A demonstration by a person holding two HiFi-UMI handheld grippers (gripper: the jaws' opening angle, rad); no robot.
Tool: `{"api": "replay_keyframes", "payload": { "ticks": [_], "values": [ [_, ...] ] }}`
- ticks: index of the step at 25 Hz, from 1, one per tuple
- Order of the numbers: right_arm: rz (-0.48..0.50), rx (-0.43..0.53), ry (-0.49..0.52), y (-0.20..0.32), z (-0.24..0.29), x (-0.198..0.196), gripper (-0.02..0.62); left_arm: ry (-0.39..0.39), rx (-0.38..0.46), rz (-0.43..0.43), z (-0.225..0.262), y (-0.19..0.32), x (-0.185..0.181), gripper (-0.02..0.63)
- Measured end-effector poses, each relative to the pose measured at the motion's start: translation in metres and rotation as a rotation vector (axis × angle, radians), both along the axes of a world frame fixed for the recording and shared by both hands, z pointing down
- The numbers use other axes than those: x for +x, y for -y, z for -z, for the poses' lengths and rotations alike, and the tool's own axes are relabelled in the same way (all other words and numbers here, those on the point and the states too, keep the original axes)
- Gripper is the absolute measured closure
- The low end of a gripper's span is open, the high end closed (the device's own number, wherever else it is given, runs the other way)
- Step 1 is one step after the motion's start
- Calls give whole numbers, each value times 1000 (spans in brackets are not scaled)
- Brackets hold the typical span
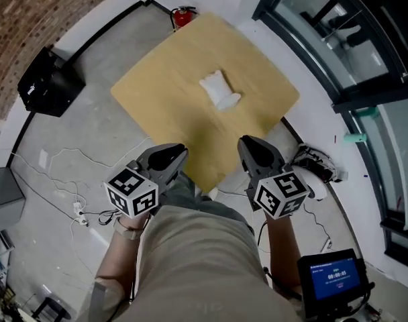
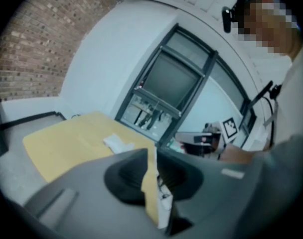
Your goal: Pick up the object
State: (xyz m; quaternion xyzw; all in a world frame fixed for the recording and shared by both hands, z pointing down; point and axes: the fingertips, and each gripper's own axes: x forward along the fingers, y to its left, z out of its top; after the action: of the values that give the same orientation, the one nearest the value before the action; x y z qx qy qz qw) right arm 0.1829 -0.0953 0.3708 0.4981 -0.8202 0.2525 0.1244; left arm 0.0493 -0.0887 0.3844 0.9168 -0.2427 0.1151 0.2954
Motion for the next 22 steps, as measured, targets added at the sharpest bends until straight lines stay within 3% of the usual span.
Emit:
{"api": "replay_keyframes", "payload": {
  "ticks": [4,8,10,13,18,22],
  "values": [
    [42,-76,-102,68,-24,1,556,27,-59,7,-50,78,8,514],
    [176,-208,-192,138,-81,-2,470,-11,-158,9,-108,152,26,490],
    [252,-285,-233,167,-118,-2,433,-32,-208,1,-137,179,39,445],
    [378,-435,-287,180,-156,8,391,-13,-264,-13,-161,186,63,387],
    [582,-634,-351,202,-217,21,370,-34,-403,-29,-214,194,97,370],
    [723,-749,-290,204,-244,12,332,-68,-431,-61,-232,200,110,366]
  ]
}}
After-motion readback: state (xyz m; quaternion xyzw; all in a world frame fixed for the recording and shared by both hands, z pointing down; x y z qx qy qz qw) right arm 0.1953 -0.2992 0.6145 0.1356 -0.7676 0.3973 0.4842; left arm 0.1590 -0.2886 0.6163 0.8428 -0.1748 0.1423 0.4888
